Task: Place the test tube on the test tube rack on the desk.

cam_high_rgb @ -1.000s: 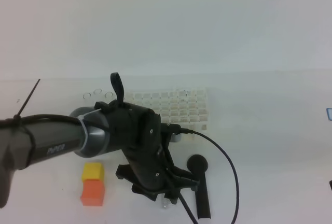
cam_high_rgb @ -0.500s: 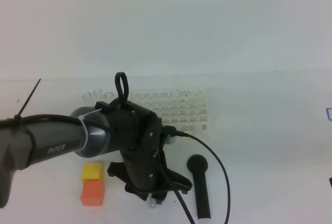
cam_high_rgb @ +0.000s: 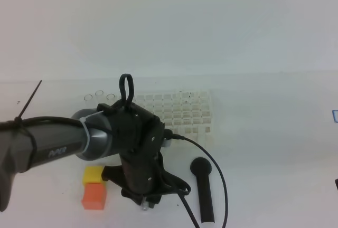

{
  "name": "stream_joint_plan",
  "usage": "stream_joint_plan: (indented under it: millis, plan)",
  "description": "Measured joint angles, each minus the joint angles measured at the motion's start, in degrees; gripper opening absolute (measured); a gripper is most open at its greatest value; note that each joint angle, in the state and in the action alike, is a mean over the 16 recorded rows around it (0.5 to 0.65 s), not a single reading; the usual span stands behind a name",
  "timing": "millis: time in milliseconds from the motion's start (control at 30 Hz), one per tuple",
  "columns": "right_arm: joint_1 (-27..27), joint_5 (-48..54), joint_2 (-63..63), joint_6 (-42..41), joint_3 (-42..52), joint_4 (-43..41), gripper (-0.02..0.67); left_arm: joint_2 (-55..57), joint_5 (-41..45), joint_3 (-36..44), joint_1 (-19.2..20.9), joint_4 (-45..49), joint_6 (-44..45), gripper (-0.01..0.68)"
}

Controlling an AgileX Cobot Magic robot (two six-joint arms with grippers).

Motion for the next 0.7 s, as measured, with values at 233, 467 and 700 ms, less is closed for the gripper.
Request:
stream_joint_plan:
  millis: [233,467,700]
  plan:
    - [0.0,-0.2,0.0,0.0,0.0,0.0,0.449,-0.6,1.0,0.1,0.0,0.2,-2.4,0.119]
    - [0.0,-0.6,0.0,-0.1,0.0,0.5,0.446,-5.6,2.5,0.3,0.0,0.2,-4.3,0.106]
    - [0.0,-1.0,0.0,-0.5,0.0,2.1,0.445,-16.3,3.4,0.5,0.0,0.8,-5.3,0.106]
